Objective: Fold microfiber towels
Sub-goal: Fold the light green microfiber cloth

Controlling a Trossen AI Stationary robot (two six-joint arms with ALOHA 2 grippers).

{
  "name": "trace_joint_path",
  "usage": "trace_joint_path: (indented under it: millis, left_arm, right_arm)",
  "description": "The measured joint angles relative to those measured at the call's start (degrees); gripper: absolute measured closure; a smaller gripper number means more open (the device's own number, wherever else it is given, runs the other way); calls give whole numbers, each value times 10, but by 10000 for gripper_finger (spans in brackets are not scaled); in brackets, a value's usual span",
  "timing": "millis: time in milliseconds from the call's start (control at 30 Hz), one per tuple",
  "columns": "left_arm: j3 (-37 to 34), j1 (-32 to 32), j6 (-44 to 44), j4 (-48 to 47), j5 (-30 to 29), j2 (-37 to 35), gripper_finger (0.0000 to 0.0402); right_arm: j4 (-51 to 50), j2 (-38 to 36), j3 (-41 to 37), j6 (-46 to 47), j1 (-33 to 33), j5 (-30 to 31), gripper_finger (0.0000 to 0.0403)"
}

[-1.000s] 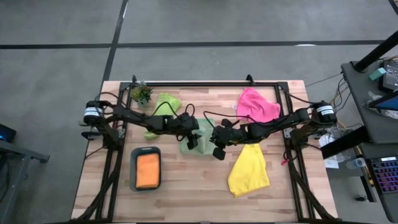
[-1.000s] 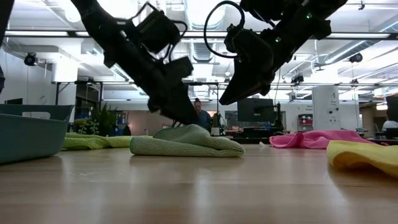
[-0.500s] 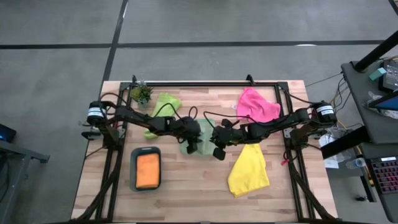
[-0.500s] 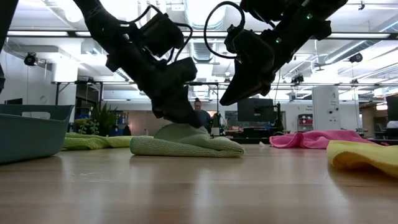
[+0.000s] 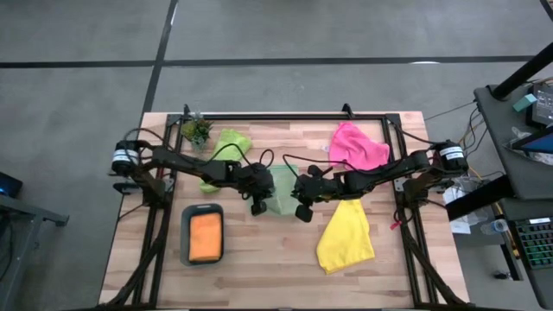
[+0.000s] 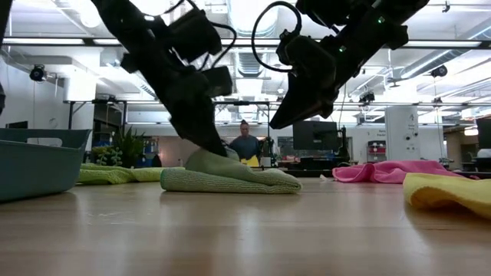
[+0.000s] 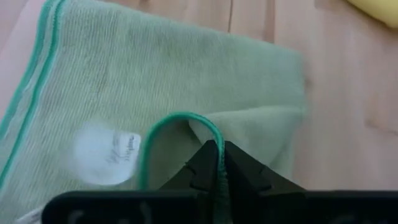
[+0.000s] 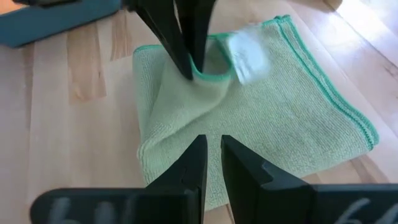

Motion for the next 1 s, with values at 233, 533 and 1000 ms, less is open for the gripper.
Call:
trace_joint_path:
  millis: [233,533,1000]
  left_arm:
    - [-4,-10,2,-69,0,-46,392]
    - [-4,-20,-6,-114,6,-51,385]
    - [7,-21,-47,-257,9,-86,247]
  right_arm:
    - [10,6,0,8,0,0,365]
    - [34,40,0,13,0,0,365]
    - [39,56,0,13,0,0,365]
